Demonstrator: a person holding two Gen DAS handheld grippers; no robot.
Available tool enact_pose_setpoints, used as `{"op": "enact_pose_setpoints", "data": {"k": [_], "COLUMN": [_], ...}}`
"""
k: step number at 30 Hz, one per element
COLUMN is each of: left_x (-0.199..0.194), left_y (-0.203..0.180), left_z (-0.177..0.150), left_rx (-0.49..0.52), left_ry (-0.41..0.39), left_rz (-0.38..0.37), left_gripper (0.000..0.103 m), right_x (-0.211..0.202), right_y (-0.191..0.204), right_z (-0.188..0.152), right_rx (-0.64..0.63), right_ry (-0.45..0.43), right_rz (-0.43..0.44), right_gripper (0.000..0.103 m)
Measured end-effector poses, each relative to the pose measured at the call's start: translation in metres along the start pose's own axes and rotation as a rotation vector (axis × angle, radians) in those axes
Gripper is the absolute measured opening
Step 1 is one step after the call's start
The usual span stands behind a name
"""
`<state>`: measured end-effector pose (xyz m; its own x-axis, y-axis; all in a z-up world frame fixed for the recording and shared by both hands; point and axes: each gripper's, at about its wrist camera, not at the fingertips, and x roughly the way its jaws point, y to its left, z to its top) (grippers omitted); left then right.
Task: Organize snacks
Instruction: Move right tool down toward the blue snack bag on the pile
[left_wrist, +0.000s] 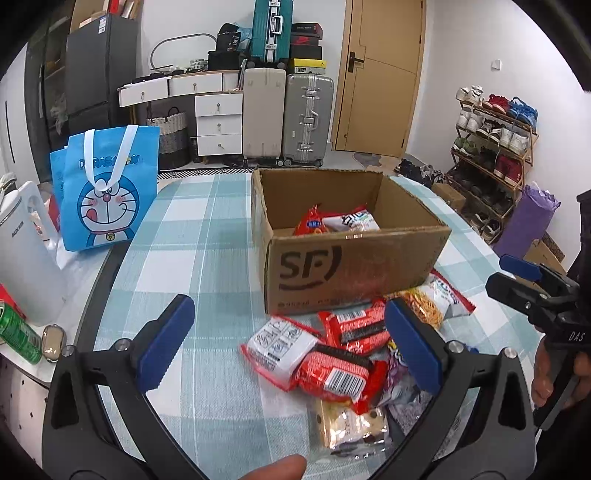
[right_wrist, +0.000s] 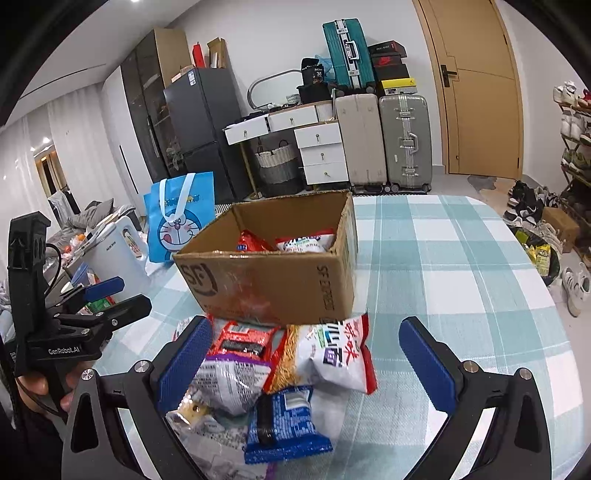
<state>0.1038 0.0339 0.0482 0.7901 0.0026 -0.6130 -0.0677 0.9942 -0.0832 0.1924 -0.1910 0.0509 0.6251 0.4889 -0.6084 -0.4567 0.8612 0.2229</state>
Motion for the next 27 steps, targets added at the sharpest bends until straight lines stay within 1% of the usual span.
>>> {"op": "enact_pose_setpoints", "data": {"k": [10, 15, 17, 21, 27], "left_x": [-0.007, -0.001, 0.000, 0.003, 0.012], "left_y": [-0.005, -0.003, -0.001, 0.000, -0.006], "left_z": [-0.026, -0.031, -0.031, -0.034, -0.038], "left_rx": [0.017, 0.022, 0.014, 0.006, 0.029], "left_ry": [0.006, 0.030, 0.025, 0.040, 0.074], "left_rz": [-0.005, 0.001, 0.005, -0.006, -0.017], "left_gripper": [0.103, 0.103, 0.103, 0.103, 0.103], "right_x": [-0.004, 0.000, 0.005, 0.014, 0.028], "right_y": [0.003, 0.011, 0.012, 0.012, 0.009], "right_z": [-0.018, -0.024, -0.026, -0.033, -0.041], "right_rx": [-0.018, -0.069, -0.079, -0.086, -0.090], "right_ry": [0.036, 0.073, 0.097, 0.144, 0.211], "right_rz": [-0.028, -0.046, -0.048, -0.047, -0.053], "right_gripper": [0.102, 0.102, 0.102, 0.102, 0.102]}}
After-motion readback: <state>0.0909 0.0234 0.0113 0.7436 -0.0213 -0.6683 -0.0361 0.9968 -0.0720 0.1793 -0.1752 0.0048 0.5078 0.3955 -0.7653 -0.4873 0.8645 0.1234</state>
